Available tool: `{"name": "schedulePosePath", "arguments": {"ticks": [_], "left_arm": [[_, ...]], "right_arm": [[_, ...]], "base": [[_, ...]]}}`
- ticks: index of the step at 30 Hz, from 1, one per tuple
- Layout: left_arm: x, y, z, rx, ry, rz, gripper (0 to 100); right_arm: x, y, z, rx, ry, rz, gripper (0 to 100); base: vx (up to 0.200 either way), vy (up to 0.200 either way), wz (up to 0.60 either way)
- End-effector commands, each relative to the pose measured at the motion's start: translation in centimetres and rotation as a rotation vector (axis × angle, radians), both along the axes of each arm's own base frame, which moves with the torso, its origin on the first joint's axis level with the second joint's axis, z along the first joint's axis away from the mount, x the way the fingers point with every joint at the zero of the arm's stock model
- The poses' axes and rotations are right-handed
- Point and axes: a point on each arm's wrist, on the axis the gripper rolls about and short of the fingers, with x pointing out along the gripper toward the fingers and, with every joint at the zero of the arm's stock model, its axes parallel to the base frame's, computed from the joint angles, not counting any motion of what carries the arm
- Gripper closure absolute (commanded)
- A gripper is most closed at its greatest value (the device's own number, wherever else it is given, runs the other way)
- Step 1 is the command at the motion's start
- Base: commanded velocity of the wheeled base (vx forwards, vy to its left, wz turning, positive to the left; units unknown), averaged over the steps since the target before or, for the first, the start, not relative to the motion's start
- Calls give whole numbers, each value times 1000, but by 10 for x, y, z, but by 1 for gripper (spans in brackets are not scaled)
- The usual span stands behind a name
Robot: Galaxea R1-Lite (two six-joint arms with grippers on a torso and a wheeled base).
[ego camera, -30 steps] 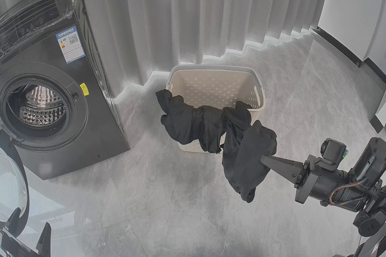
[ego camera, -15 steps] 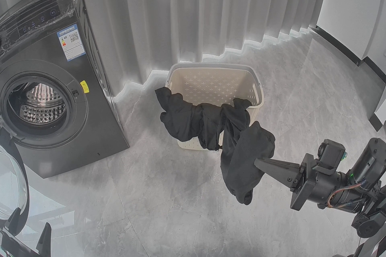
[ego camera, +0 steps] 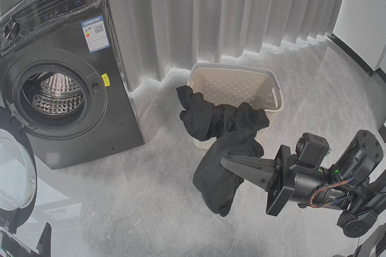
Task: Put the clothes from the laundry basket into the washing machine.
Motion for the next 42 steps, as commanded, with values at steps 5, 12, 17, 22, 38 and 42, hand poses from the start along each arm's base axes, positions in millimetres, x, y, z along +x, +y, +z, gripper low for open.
{"name": "schedulePosePath", "arguments": {"ticks": [5, 12, 17, 22, 38, 42], "left_arm": [[0, 0, -5, -1, 2, 0, 0], [0, 0, -5, -1, 3, 0, 0], [0, 0, -5, -1, 3, 0, 0], [0, 0, -5, -1, 3, 0, 0], [0, 0, -5, -1, 2, 0, 0], [0, 0, -5, -1, 2, 0, 0]], "right_arm": [[11, 9, 4, 23, -13, -9, 100], [18, 9, 12, 50, -40, -28, 100], [18, 9, 16, 61, -51, -29, 100], [16, 14, 21, 77, -67, -3, 100], [12, 22, 36, 122, -112, 70, 100], [23, 15, 39, 129, -118, 21, 100]], "base": [[0, 0, 0], [0, 0, 343], [0, 0, 240], [0, 0, 0], [0, 0, 0], [0, 0, 0]]}}
